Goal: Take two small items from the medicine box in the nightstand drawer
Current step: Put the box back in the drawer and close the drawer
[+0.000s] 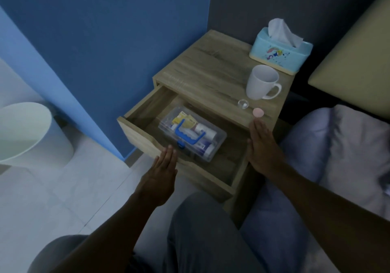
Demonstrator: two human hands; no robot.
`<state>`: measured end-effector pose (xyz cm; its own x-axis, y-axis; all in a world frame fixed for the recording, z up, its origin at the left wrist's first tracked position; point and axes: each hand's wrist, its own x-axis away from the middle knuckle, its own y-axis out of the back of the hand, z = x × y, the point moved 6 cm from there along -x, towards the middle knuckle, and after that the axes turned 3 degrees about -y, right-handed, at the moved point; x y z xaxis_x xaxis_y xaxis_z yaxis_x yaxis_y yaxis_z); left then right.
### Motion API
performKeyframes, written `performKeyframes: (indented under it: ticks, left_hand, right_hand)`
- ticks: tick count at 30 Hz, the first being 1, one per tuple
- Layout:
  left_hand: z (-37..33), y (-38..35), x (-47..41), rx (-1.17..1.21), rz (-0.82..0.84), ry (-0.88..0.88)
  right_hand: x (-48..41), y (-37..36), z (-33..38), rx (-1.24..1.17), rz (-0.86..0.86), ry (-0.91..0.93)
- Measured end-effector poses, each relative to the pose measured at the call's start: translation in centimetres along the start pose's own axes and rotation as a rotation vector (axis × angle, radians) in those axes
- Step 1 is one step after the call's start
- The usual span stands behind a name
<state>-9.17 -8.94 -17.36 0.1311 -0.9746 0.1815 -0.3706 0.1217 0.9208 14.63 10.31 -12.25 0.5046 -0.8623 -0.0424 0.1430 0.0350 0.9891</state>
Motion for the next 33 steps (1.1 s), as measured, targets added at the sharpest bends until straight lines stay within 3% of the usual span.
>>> performKeyframes:
  ticks: [8,11,13,15,18,22,33]
  left_hand:
    - [-1.6,-0.1,-4.4,0.112,-0.095,0.003]
    - [-2.6,1.3,-5.5,0.288,-0.338,0.059]
    - [-2.8,2.0,-5.7,0.388,-0.531,0.177]
    - [-2.4,1.8,-6.2,0.506,-0.622,0.340]
    - [-2.2,0.9,-7.7,0.698,-0.600,0.493]
    - [-3.2,0.1,-9.8,0.788,-0.484,0.360]
    - [-4.3,0.5,-14.5,0.877,-0.404,0.303]
  right_hand:
    - [-0.7,0.1,-0.4,-0.071,-0.082,-0.059]
    - [-0.6,0.3,-0.4,-0.078,-0.112,-0.054]
    - [-0.6,0.3,-0.6,-0.070,-0.133,-0.046]
    - [-0.6,0.1,-0.7,-0.063,-0.154,-0.041]
    - [-0.6,0.1,-0.7,-0.068,-0.192,-0.036]
    - [-0.6,0.4,-0.8,-0.057,-0.209,-0.038]
    - [-0.6,0.5,-0.9,-0.090,-0.238,-0.037]
